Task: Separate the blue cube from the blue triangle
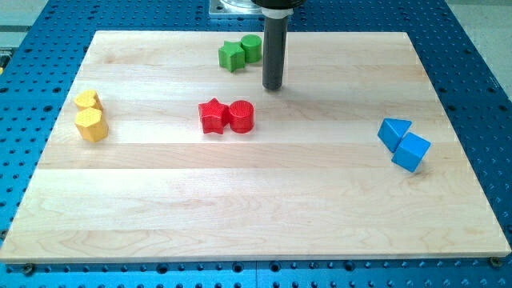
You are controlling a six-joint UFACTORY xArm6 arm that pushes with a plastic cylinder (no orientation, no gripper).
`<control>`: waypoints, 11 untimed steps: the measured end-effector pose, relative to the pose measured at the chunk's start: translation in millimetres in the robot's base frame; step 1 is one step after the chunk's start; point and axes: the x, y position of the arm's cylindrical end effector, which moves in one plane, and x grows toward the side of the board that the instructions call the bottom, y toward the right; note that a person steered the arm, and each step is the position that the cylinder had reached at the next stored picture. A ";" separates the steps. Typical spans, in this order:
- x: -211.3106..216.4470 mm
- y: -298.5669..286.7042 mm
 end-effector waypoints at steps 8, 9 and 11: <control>200.4 174.1; 169.4 152.1; 191.5 174.1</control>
